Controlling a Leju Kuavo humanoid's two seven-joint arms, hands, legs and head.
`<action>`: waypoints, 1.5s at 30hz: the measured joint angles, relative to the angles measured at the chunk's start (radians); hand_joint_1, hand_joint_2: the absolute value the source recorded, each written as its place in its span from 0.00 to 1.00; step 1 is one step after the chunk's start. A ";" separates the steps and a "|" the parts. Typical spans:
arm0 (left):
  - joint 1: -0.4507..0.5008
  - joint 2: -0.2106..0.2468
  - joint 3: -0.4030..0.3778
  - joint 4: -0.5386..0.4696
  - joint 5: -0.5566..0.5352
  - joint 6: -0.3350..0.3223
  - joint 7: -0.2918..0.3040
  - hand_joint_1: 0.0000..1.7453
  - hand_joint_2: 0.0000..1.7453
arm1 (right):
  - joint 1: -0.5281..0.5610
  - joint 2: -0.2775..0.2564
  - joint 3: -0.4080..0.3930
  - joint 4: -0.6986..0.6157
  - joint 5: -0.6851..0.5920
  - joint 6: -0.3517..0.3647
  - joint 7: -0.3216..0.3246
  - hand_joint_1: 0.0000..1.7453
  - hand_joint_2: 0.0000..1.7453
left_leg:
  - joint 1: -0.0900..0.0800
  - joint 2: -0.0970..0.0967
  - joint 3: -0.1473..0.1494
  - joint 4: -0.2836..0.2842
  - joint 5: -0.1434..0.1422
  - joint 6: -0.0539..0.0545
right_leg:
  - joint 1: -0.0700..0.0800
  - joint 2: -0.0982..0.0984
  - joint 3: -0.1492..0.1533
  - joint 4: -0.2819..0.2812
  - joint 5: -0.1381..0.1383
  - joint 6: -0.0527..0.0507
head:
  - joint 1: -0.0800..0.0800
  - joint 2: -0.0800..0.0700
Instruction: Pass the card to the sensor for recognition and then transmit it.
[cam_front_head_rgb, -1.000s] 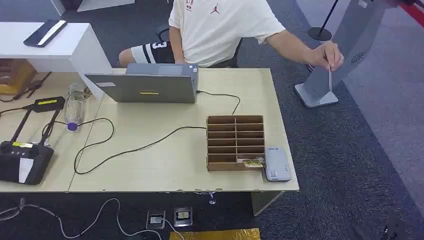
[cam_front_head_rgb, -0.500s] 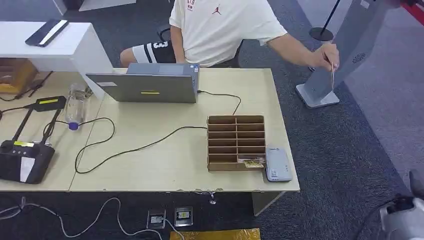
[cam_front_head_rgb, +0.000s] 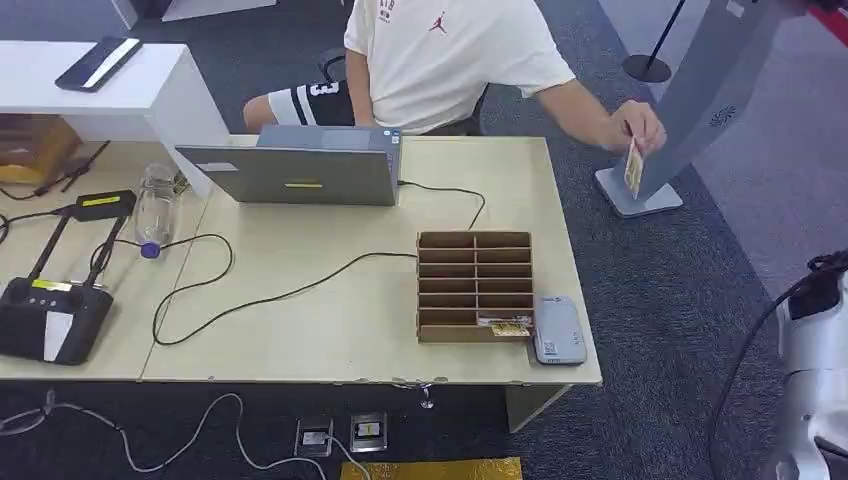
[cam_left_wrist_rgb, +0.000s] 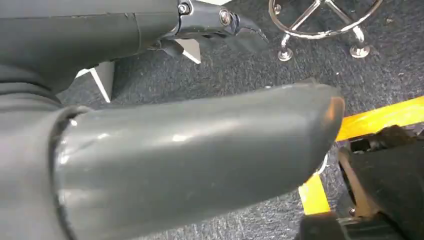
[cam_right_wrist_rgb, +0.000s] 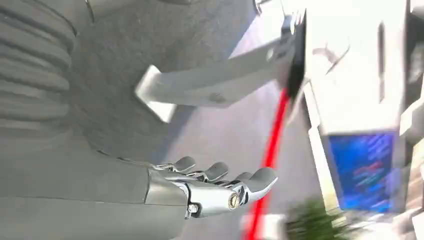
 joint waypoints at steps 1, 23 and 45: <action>0.000 0.000 -0.003 0.000 -0.001 0.000 0.000 0.00 0.00 | 0.000 0.000 0.022 -0.017 0.043 0.013 -0.005 0.00 1.00 | 0.000 0.000 0.000 0.000 0.000 0.000 | 0.000 0.000 0.000 0.000 0.000 0.000 | 0.000 0.000; -0.072 -0.005 -0.045 0.000 -0.093 -0.082 -0.081 0.00 0.00 | 0.063 0.013 0.351 -0.332 0.878 0.312 0.083 0.00 1.00 | 0.000 0.001 0.000 0.000 0.000 0.000 | 0.000 0.001 -0.001 0.000 0.000 0.000 | 0.000 0.000; -0.079 -0.004 -0.047 0.001 -0.108 -0.088 -0.093 0.00 0.00 | 0.073 0.024 0.436 -0.369 0.914 0.330 0.101 1.00 1.00 | 0.000 0.001 0.000 0.000 0.000 0.000 | 0.000 0.001 -0.001 0.000 0.000 0.000 | 0.000 0.000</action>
